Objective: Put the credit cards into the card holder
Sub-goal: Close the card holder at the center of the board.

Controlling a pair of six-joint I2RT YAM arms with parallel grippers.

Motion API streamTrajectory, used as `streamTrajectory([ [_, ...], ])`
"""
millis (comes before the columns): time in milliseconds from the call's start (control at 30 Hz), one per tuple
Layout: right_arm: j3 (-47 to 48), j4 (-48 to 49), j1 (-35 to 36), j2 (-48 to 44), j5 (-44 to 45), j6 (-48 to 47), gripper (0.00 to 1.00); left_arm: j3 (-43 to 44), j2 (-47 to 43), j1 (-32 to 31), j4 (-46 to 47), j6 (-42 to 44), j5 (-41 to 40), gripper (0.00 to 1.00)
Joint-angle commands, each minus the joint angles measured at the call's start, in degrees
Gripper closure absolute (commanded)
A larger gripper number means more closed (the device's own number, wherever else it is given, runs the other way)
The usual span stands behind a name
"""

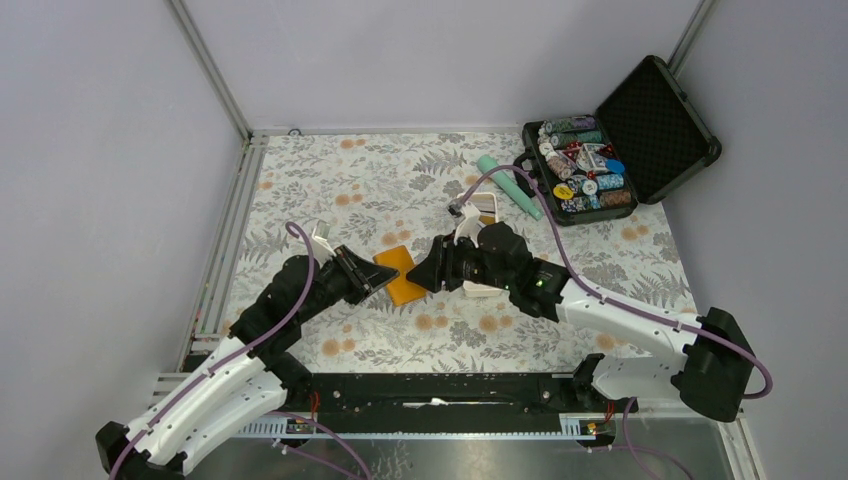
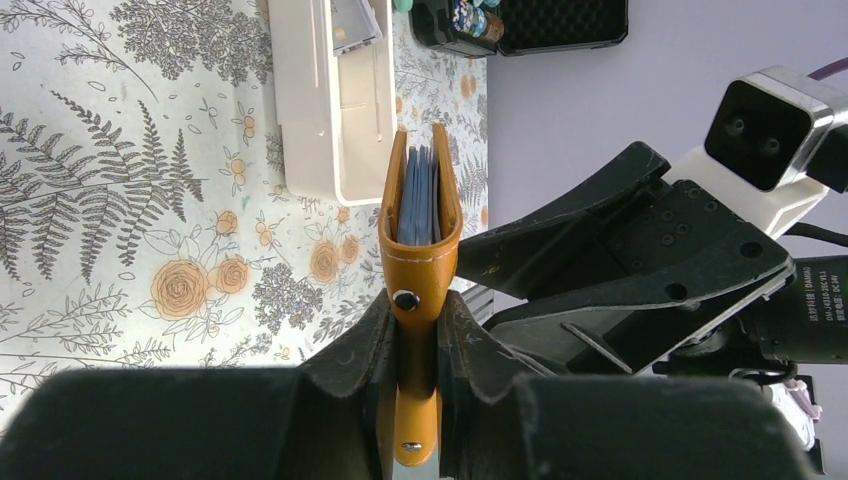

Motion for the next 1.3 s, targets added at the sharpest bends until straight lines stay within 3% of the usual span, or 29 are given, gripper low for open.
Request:
streamTrajectory([
  [0,3.96,-1.42,0.8,0.95,3.81,-3.11,0.51,0.62,0.17,-0.17,3.99,0.15,-0.11,1.0],
  [200,4.85,-5.04,0.89,0.46,7.61,-4.98,0.49,0.41,0.19,-0.17,3.95,0.24,0.1,1.0],
  [667,5.16,-2.02,0.89,3.45,5.02,-4.48,0.5,1.14,1.24,-0.21,3.93,1.82,1.31,1.0],
  [833,5.34,-2.67,0.96,3.29,6.09,-4.69,0.57,1.14,1.56,-0.26,3.87,2.0,1.26,1.0],
  [1133,3.73,-3.23,0.96,0.16,8.72,-4.98,0.59,0.52,1.77,-0.35,3.56,1.65,0.77,1.0],
  [1267,3.71,-3.14,0.98,0.64,8.45,-5.17,0.71,0.61,1.7,-0.35,3.54,1.56,0.8,1.0],
])
